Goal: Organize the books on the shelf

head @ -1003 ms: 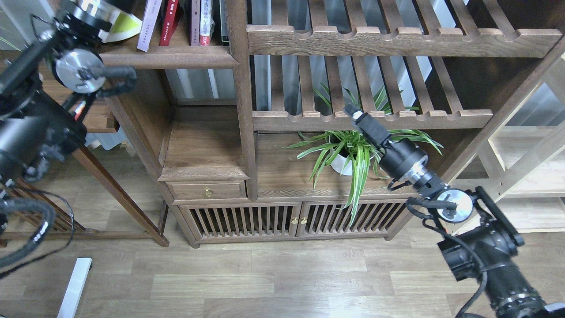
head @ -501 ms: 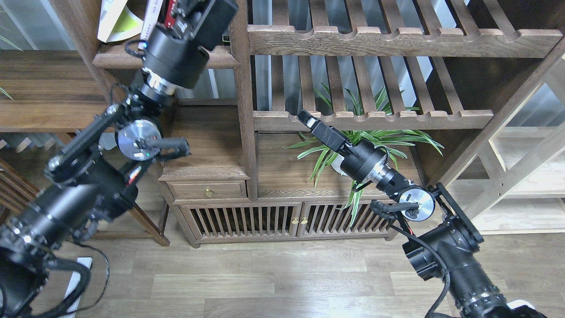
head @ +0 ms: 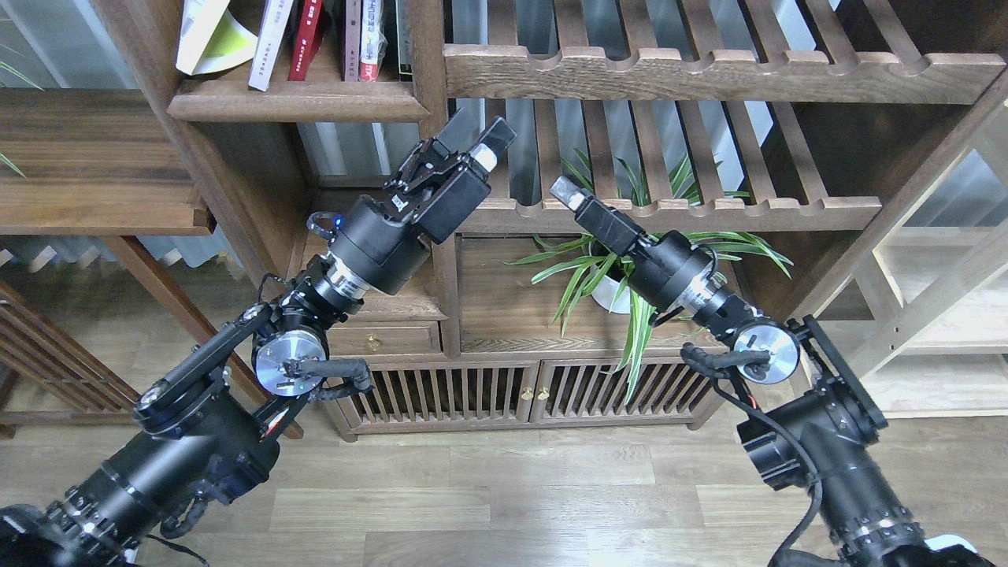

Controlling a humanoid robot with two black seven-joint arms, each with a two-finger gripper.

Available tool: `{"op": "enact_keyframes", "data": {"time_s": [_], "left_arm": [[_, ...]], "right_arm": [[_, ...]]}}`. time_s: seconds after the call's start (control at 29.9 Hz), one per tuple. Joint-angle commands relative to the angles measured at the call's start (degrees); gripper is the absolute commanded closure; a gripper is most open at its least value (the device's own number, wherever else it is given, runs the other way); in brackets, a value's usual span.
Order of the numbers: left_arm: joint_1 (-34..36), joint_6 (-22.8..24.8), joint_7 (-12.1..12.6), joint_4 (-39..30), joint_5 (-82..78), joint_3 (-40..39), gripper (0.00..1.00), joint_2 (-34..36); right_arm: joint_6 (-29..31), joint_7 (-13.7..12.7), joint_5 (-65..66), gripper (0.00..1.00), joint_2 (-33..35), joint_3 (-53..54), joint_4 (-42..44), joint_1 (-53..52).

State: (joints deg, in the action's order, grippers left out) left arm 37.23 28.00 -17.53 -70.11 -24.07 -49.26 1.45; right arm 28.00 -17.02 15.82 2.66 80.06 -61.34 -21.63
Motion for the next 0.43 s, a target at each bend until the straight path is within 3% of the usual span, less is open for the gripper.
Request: {"op": "enact_keyframes", "data": {"time_s": [0.0,0.4], "left_arm": [[-0.31,0.0,0.21,0.15,-0.01,0.04,0.01,0.22],[-0.05,0.0,2.06,0.68,0.17,0.04,0.01,-0.92]], "right_arm": [[0.0,-0.03,0.0,0.01,1.29,0.62,0.0,-0.43],[0.0,0.05,0.0,0.02,1.82,1.41,0.0,-0.87]]}}
